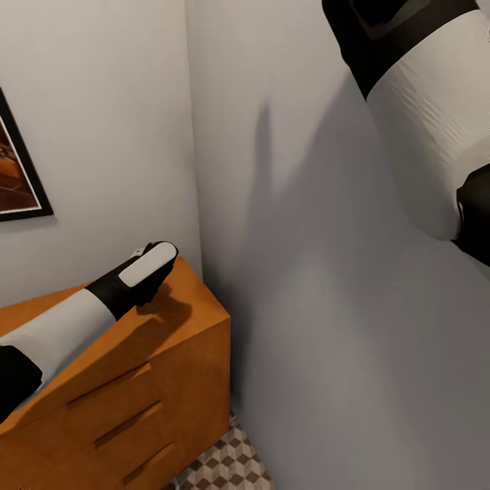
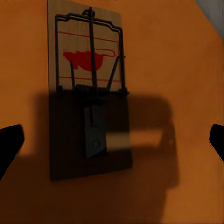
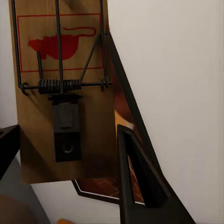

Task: Take the four mousetraps from the cabinet in the bathroom and place them on the bathroom floor. Make sure all four end up on the same floor surface, and ensure that at least two of them are either under or directly next to the same bathroom sink.

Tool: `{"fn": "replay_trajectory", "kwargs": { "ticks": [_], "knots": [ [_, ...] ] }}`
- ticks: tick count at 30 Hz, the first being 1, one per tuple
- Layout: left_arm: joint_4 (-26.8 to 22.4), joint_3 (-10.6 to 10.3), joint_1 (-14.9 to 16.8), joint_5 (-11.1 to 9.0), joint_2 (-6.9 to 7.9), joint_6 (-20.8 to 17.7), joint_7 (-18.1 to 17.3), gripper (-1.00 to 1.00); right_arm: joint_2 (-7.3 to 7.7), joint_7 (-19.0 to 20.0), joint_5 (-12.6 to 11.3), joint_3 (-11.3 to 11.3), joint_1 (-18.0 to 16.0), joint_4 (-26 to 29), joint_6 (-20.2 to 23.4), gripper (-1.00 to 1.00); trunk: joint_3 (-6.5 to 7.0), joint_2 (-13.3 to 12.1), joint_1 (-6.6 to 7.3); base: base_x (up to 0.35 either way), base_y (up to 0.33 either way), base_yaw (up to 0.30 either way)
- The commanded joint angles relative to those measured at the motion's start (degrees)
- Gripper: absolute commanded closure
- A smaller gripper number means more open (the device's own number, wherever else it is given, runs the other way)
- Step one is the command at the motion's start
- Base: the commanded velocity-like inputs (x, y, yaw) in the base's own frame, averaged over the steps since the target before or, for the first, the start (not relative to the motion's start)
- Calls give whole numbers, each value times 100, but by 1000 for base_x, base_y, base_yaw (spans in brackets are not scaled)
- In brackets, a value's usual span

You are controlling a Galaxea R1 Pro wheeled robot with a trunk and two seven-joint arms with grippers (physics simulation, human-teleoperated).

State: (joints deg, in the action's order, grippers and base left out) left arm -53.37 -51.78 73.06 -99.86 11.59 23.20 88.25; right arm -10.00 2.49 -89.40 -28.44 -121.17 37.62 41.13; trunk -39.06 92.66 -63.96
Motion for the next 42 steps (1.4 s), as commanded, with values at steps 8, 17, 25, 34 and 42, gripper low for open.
{"fn": "replay_trajectory", "kwargs": {
  "ticks": [8, 17, 25, 34, 42],
  "knots": [
    [15, -28, -222, -39, 28, 27, 13, -100, 0, 23, 2, -12, 13, 0, 9, 100, -10, 1, -2, 0, 0, 0],
    [33, -17, -190, -34, 34, 18, 99, -100, 0, 23, 2, -12, 15, 0, 9, 100, -10, 1, -2, 0, 0, 0],
    [93, 46, 28, 52, 30, 32, 42, -100, 0, 32, -41, -12, -24, 49, 9, 100, -6, -3, 0, 0, 0, 0],
    [-353, 145, -170, 91, 283, 187, -22, -100, 0, 146, -20, 25, 116, 273, 151, 100, -6, -3, 0, 0, 0, 0],
    [-618, 396, -19, 362, 504, -83, 174, -100, 0, -79, -24, -22, 163, 460, 133, 100, -6, -3, 0, 0, 0, 0]
  ]
}}
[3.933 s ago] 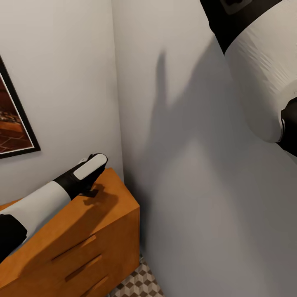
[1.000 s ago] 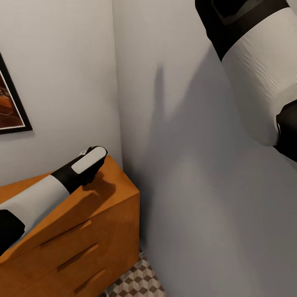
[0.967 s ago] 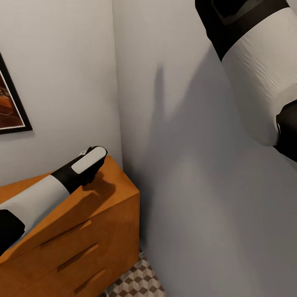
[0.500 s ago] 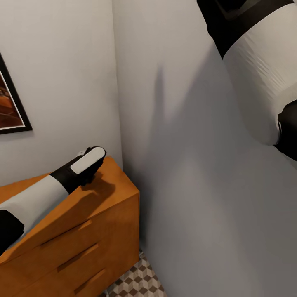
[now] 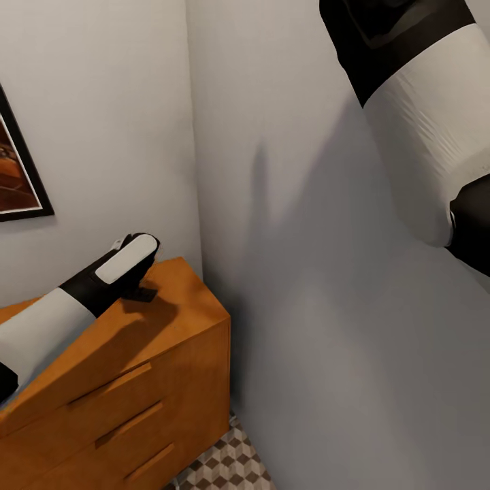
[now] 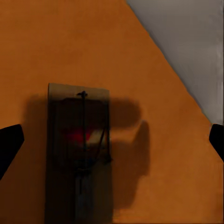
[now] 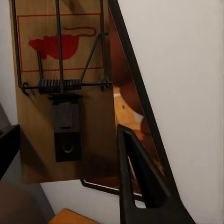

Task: Take the four mousetraps from the cabinet in the bathroom and place them on the bathroom floor. Make sure all four end up on the same floor surface, and ensure that at least two of them are either under or directly next to the same bathroom sink.

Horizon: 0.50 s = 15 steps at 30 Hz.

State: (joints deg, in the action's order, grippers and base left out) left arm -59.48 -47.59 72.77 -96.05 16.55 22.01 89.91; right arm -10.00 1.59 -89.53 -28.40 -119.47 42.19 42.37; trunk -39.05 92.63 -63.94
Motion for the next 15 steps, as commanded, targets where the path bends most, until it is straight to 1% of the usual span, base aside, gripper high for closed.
{"fn": "replay_trajectory", "kwargs": {
  "ticks": [1, 2, 9, 15],
  "knots": [
    [-38, 9, 43, 13, -26, 3, 9, -100, 0, -17, -11, -29, -7, 26, 9, 100, -7, 0, -2, 0, 0, 0],
    [-68, 40, 76, 45, -60, -30, 9, -100, 0, -45, -11, -33, -6, 50, 8, 100, -7, 0, -2, 0, 0, 0],
    [174, 261, 306, 269, -295, -258, 9, -100, 0, -238, -12, -53, -6, 218, 8, 100, -7, 0, -2, 0, 0, 0],
    [378, 451, 503, 461, -495, -452, 9, -100, 0, -241, -12, -60, -6, 364, 8, 100, -7, 0, -2, 0, 0, 0]
  ]
}}
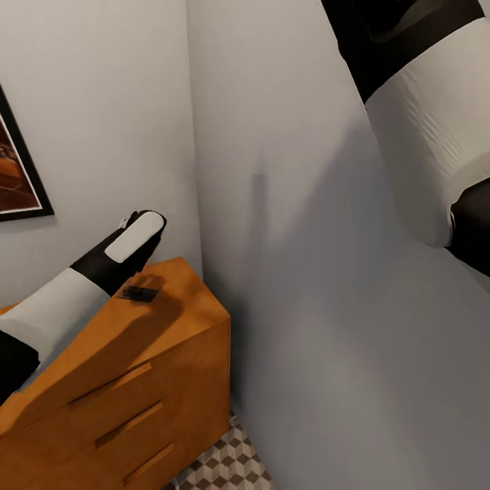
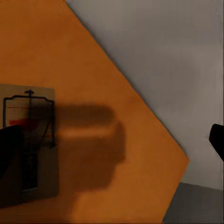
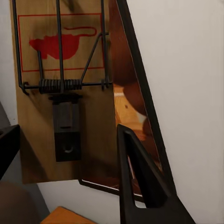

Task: Take the four mousetraps from the cabinet in the bathroom and place them on the bathroom floor. Make sure all four end up on the same floor surface, and ensure that at least two of them are either under or directly next to the same bathroom sink.

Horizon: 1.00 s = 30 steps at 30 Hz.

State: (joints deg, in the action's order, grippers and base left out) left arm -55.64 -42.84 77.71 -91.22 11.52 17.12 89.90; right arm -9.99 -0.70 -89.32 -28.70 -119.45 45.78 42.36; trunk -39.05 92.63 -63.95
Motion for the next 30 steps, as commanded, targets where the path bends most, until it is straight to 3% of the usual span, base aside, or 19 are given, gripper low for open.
{"fn": "replay_trajectory", "kwargs": {
  "ticks": [1, 2, 4, 10, 24, 27, 30],
  "knots": [
    [4544, 1290, 3216, 2338, -1629, -3736, 10, -100, 0, -13, -32, -30, -8, 545, 9, 100, -6, 0, -1, 0, 0, 0],
    [4661, 1295, 3222, 2537, -1652, -3764, 10, -100, 0, -15, -32, -30, -8, 577, 7, 100, -6, 0, -1, 0, 0, 0],
    [4784, 1300, 3208, 2746, -1676, -3791, 10, -100, 0, -16, -32, -30, -8, 621, 3, 100, -6, 0, -1, 0, 0, 0],
    [4872, 1310, 2952, 2850, -1677, -3755, 10, -100, 0, -48, -32, -30, -8, 651, -1, 100, -6, 0, -1, 0, 0, 0],
    [5199, 1319, 2800, 2846, -1689, -3708, 3, -100, 0, -140, -41, -30, -8, 736, -8, 100, -6, 0, -1, 0, 0, 0],
    [5299, 1323, 2761, 2759, -1690, -3702, 0, -100, 0, -141, -41, -30, -8, 758, -9, 100, -6, 0, -1, 0, 0, 0],
    [5344, 1327, 2740, 2525, -1668, -3674, -26, -100, 0, -141, -41, -30, -8, 775, -9, 100, -6, 0, -1, 0, 0, 0]
  ]
}}
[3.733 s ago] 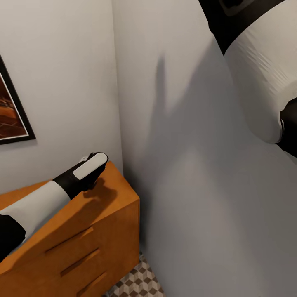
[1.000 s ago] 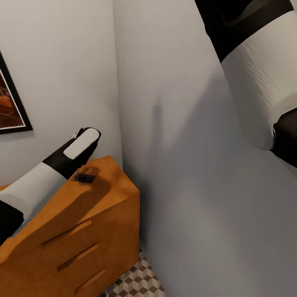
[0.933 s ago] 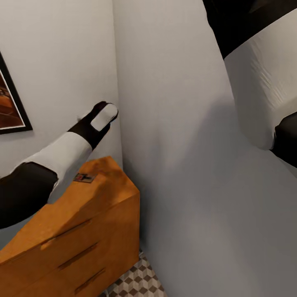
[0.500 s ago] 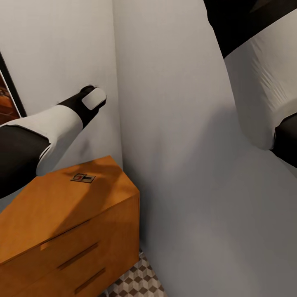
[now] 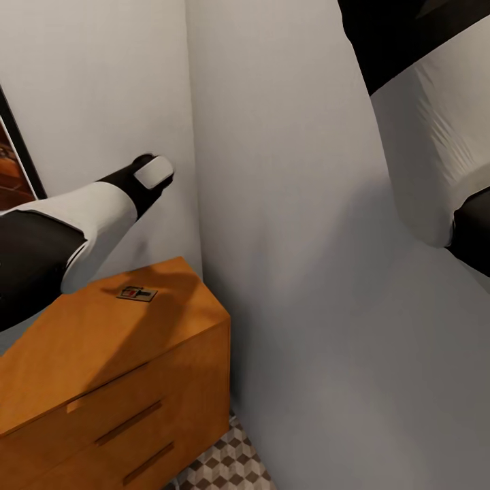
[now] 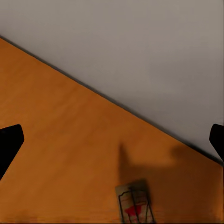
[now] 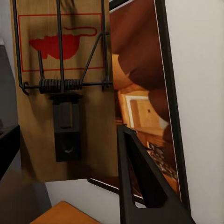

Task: Take the four mousetraps from the cabinet in the bathroom and place them on the bathroom floor. Make sure all four end up on the same floor surface, and ensure that at least two of them are either under or directly next to the same bathroom sink.

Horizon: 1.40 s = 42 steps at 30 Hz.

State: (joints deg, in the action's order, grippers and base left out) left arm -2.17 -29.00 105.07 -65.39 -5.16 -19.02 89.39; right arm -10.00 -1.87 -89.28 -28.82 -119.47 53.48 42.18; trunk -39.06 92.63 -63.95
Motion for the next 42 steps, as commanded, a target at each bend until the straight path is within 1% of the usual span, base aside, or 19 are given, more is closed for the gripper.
{"fn": "replay_trajectory", "kwargs": {
  "ticks": [1, 3, 4, 6, 8, 9, 10, 13, 17, 20, 22, 24, 27, 29, 30, 31, 34, 38, 42],
  "knots": [
    [2, -56, -5, -134, 7, -38, 20, -100, 0, -24, -46, -19, -6, 7, 9, 100, -6, 0, -1, 0, 0, 0],
    [17, -54, -83, -543, 54, 100, -18, -100, 0, -24, -46, -19, -6, 11, 9, 100, -6, 0, -1, 0, 0, 0],
    [15, -56, -118, -668, 74, 140, -39, -100, 0, -24, -46, -19, -6, 11, 9, 100, -6, 0, -1, 0, 0, 0],
    [-26, -63, -330, -1135, 156, 256, -204, -100, 0, -26, -67, -19, -6, 12, 9, 100, -6, 0, -1, 0, 0, 0],
    [-37, -66, -424, -1312, 195, 287, -335, -100, 0, -28, -104, -19, -6, 13, 9, 100, -6, 0, -1, 0, 0, 0],
    [-36, -69, -493, -1428, 228, 310, -485, -100, 0, -30, -153, -19, -6, 13, 9, 100, -6, 0, -1, 0, 0, 0],
    [-27, -73, -542, -1502, 253, 330, -618, -100, 0, -31, -212, -19, -6, 13, 11, 100, -6, 0, -1, 0, 0, 0],
    [-8, -71, -605, -1594, 307, 387, -810, -100, 0, -62, -344, -22, -6, 13, 10, 100, -6, 0, -1, 0, 0, 0],
    [2, -72, -636, -1638, 334, 421, -887, -100, 0, -226, -415, -38, -6, 34, 9, 100, -6, 0, -1, 0, 0, 0],
    [-1, -71, -690, -1649, 338, 446, -905, -100, 0, -325, -440, -179, -6, 65, 6, 100, -6, 0, -1, 0, 0, 0],
    [-2, -71, -714, -1651, 340, 537, -910, -100, 0, -350, -483, -285, -6, 74, 3, 100, -6, 0, -1, 0, 0, 0],
    [-2, -71, -731, -1656, 345, 794, -912, -100, 0, -371, -627, -365, -6, 80, -19, 100, -6, 0, -1, 0, 0, 0],
    [3, -71, -738, -1659, 348, 1048, -914, -100, 0, -435, -782, -404, -6, 82, -46, 100, -6, 0, -1, 0, 0, 0],
    [12, -69, -745, -1660, 349, 1116, -912, -100, 0, -491, -825, -413, -6, 83, -53, 100, -6, 0, -1, 0, 0, 0],
    [16, -67, -767, -1660, 349, 1145, -912, -100, 0, -522, -842, -417, -6, 83, -56, 100, -6, 0, -1, 0, 0, 0],
    [20, -64, -854, -1666, 355, 1177, -913, -100, 0, -555, -860, -421, -6, 83, -59, 100, -6, 0, -1, 0, 0, 0],
    [22, -63, -930, -1668, 366, 1210, -914, -100, 0, -568, -865, -427, -6, 90, -60, 100, -6, 0, -1, 0, 0, 0],
    [27, -62, -982, -1681, 411, 1546, -914, -100, 0, -576, -871, -431, -6, 140, -61, 100, -6, 0, -1, 0, 0, 0],
    [29, -59, -1075, -1692, 425, 1728, -911, -100, 0, -577, -872, -432, -6, 164, -61, 100, -6, 0, -1, 0, 0, 0]
  ]
}}
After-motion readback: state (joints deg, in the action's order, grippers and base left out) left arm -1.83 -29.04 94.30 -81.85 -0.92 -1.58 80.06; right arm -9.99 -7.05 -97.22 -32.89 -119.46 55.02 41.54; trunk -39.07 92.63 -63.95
